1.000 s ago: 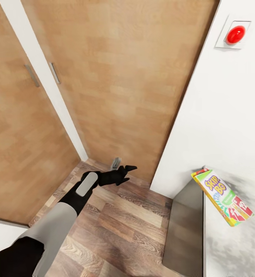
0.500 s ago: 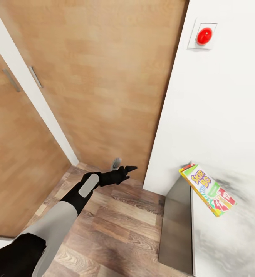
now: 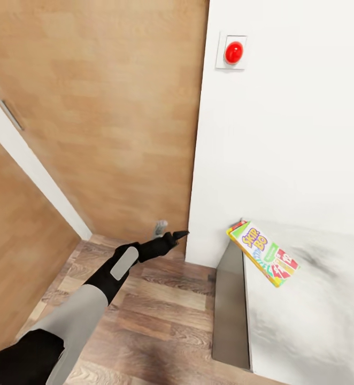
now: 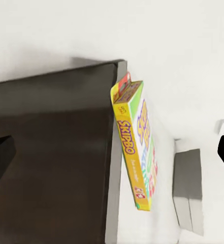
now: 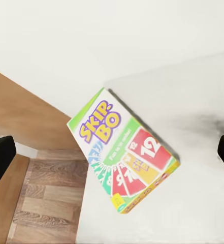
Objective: Put all the toys in the child's room - the three board games (two on the bed and one on the table), the two jigsaw puzzles on the table, and the tennis ball on the table - inside the toy box on the table in the child's room.
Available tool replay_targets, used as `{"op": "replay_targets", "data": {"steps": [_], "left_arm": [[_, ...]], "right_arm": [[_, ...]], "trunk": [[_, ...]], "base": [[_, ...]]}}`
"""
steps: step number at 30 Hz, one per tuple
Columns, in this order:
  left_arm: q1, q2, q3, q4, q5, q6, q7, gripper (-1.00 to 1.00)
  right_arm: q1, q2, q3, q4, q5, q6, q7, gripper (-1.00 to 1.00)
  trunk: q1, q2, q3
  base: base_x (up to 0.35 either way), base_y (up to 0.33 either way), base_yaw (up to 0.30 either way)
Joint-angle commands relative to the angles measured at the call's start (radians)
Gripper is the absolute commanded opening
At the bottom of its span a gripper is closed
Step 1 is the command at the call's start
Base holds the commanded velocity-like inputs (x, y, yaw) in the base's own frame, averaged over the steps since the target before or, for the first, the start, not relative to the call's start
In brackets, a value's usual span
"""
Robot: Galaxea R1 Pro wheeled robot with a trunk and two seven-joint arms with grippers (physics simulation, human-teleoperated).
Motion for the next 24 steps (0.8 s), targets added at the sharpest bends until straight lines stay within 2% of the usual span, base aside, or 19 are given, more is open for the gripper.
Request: {"op": "replay_targets", "data": {"steps": [1, 5, 8, 9, 11, 16, 18, 24], "left_arm": [[0.005, 0.0, -0.001, 0.0, 0.005, -0.014, -0.003, 1.0], [0.015, 0.002, 0.0, 0.0, 0.005, -0.049, -0.013, 1.0], [0.025, 0.006, 0.001, 0.003, 0.002, -0.091, -0.065, 1.0], [0.025, 0.006, 0.001, 0.003, 0.002, -0.091, -0.065, 1.0], [0.03, 0.009, 0.004, 0.011, 0.0, -0.113, -0.119, 1.0], [0.033, 0.012, 0.006, 0.031, 0.0, -0.131, -0.173, 1.0], [0.035, 0.014, 0.009, 0.058, 0.0, -0.145, -0.215, 1.0], [0.037, 0.015, 0.013, 0.089, 0.0, -0.158, -0.251, 1.0]], "right_arm": [[-0.001, 0.0, -0.001, 0.0, 0.006, 0.004, 0.007, 1.0], [-0.001, -0.001, -0.001, 0.0, 0.006, 0.004, 0.007, 1.0], [-0.001, -0.001, -0.001, 0.0, 0.006, 0.004, 0.008, 1.0], [-0.001, -0.001, -0.001, 0.0, 0.006, 0.004, 0.008, 1.0], [-0.001, -0.001, -0.001, 0.0, 0.006, 0.004, 0.008, 1.0], [-0.001, 0.0, -0.001, 0.0, 0.006, 0.004, 0.009, 1.0], [-0.002, 0.0, 0.0, 0.0, 0.006, 0.004, 0.014, 1.0], [-0.001, 0.003, 0.001, 0.0, 0.006, 0.004, 0.037, 1.0]], "trunk": [[0.001, -0.002, -0.001], [0.001, -0.002, 0.001], [0.001, -0.002, 0.003], [0.001, -0.002, 0.004], [0.001, -0.002, 0.005], [0.001, -0.002, 0.006], [0.001, -0.002, 0.007], [0.001, -0.002, 0.008]], "base": [[0.0, 0.0, -0.264], [0.0, 0.0, -0.264], [0.0, 0.0, -0.265], [0.0, 0.0, -0.265], [0.0, 0.0, -0.258], [0.0, 0.0, -0.245], [0.0, 0.0, -0.204], [0.0, 0.0, -0.129]]}}
